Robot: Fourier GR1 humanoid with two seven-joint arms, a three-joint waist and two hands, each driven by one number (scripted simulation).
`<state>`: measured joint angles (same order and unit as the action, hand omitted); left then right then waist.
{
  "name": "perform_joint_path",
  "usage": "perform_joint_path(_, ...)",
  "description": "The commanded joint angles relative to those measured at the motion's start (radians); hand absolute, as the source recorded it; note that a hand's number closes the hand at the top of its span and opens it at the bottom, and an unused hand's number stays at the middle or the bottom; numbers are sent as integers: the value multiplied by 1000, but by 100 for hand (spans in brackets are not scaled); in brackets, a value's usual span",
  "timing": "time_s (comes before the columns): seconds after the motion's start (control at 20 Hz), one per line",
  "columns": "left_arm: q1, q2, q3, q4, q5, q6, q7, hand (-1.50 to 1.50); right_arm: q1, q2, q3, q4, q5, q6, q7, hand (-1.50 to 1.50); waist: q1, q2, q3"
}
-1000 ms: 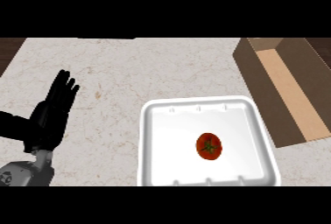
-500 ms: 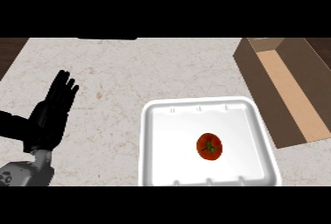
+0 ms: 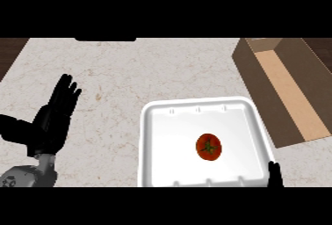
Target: Pick the tomato from the tray and place it in the cardboard box
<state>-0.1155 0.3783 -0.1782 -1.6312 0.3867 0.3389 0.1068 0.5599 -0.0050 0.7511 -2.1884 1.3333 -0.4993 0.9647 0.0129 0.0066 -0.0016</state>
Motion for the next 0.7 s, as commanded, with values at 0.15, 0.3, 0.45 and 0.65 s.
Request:
perform_joint_path(0.15,-23,-31,13,4,-33,4,22,0,-265,3,-49,112,4,10,235,-150,-10,-5,1)
perform_joint_path(0.3,-7,-43,21,6,-36,-15,21,0,-284,4,-20,189,29,-38,256,-150,-12,-6,1)
perform_joint_path(0.45,-13,-10,48,-19,-31,-35,63,0,-299,4,-61,214,-21,-59,223,-150,-11,-7,2)
perform_joint_path(0.65,49,-71,27,-8,-61,-32,-3,0,-365,5,-82,269,-62,-64,238,-150,-9,-6,2)
